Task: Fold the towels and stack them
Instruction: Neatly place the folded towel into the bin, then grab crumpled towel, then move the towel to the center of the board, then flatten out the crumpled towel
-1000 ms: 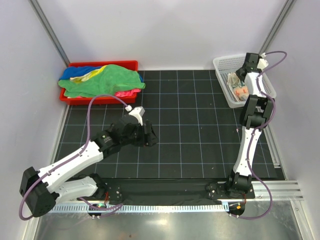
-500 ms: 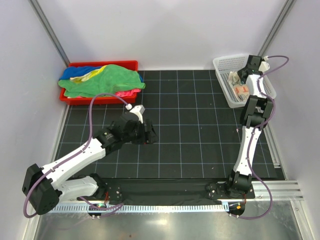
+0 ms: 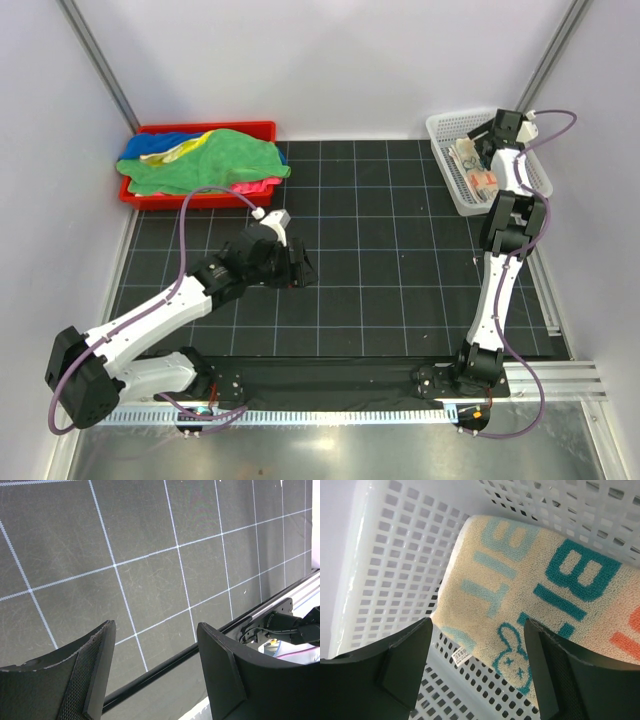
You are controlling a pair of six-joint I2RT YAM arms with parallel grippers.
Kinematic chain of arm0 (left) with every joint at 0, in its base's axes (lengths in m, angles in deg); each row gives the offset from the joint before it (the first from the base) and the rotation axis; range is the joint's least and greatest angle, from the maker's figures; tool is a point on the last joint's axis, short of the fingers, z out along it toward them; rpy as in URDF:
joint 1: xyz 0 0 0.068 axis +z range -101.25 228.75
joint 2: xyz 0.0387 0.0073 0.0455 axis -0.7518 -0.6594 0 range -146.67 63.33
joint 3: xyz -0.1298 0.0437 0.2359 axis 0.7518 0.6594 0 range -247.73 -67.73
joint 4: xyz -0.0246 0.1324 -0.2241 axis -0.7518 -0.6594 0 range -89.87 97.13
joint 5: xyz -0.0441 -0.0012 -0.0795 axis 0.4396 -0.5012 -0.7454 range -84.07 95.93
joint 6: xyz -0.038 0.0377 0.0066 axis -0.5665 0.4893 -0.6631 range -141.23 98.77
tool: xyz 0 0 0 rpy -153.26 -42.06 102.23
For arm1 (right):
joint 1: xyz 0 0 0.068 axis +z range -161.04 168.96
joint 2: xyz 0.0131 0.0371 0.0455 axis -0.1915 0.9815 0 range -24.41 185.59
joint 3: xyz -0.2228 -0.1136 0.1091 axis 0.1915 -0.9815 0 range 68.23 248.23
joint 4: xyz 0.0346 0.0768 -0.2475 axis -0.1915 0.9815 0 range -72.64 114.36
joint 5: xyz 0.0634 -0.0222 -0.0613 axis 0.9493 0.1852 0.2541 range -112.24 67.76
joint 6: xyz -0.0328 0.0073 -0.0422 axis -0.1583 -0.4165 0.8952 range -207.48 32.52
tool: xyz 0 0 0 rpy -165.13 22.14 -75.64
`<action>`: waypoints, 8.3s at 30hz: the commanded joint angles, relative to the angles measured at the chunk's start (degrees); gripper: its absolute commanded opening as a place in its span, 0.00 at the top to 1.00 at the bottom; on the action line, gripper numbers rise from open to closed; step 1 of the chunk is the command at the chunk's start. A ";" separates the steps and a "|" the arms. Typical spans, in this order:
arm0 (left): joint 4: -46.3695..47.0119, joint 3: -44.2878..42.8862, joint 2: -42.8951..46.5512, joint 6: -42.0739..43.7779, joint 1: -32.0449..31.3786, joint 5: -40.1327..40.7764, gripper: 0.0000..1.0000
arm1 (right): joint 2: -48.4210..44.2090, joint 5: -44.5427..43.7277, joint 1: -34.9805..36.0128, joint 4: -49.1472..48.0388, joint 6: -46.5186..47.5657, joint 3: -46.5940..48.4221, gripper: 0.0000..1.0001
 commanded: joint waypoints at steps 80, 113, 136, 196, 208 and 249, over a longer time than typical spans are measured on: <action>-3.50 -63.46 -52.65 11.43 21.89 37.54 0.90 | -52.16 7.36 39.18 -20.07 12.49 -68.55 0.22; 7.04 -64.42 -47.55 21.45 21.97 40.27 0.83 | -51.64 4.37 40.59 -19.28 13.90 -67.75 0.22; 16.90 -65.66 -37.62 25.85 19.09 33.86 1.00 | -53.31 -1.43 41.64 -18.06 15.65 -64.42 0.22; 11.34 -5.89 -19.91 -16.96 24.43 18.22 0.60 | -17.47 12.01 52.28 -0.91 32.27 -24.35 0.41; 21.81 -7.65 -34.01 -15.20 29.80 6.62 0.59 | -17.88 8.24 53.51 -7.67 30.42 -26.78 0.41; 23.57 -5.45 -37.97 -14.15 29.18 5.64 0.65 | -5.58 8.50 56.67 -9.00 26.91 -13.53 0.49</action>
